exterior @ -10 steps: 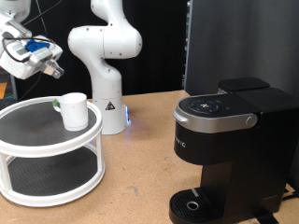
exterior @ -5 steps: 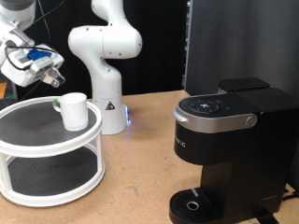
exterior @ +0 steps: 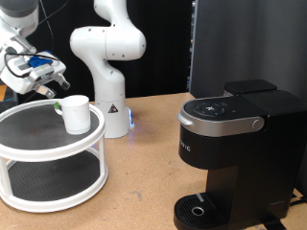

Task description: Make a cup of coffee with the keurig machine

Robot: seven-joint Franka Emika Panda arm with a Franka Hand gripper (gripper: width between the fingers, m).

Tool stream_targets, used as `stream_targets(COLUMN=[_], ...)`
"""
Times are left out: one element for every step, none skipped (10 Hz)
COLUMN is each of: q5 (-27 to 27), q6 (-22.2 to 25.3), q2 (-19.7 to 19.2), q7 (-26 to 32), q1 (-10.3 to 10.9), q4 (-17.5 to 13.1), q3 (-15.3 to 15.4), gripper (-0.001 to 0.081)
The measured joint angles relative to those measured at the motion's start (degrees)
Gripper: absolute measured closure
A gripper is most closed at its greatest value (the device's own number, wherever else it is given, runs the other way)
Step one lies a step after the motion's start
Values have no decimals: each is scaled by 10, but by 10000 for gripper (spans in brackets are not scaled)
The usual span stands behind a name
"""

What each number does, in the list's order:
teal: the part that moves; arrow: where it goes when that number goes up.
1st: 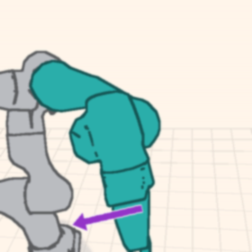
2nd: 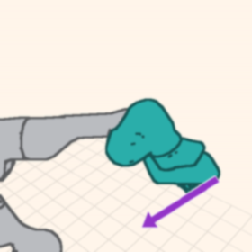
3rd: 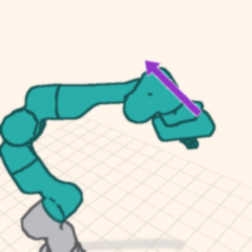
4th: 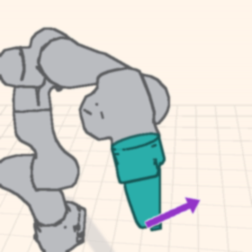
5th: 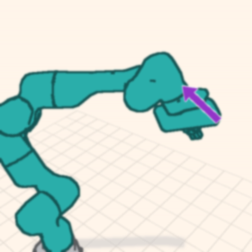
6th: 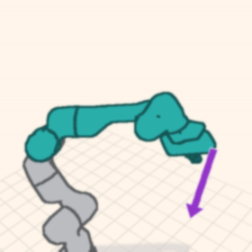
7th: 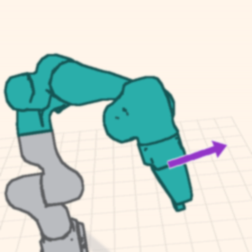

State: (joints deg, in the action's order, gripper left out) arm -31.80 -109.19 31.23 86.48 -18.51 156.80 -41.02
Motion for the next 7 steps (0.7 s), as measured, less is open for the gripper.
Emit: stream_targets(q5=[-5,-11,-15,-15,-16,-16,-16], q6=[-12,-23,-30,-38,-45,-53,-63], q2=[0,0,0,0,0,-1,-4], q7=[3,5,10,14,20,27,36], q1=[0,0,0,0,0,0,0], q4=[7,13,18,23,27,31,35], q3=[-4,-7,-11,-13,-15,-18,-21], gripper=[171,171,37,7,7,3,3])
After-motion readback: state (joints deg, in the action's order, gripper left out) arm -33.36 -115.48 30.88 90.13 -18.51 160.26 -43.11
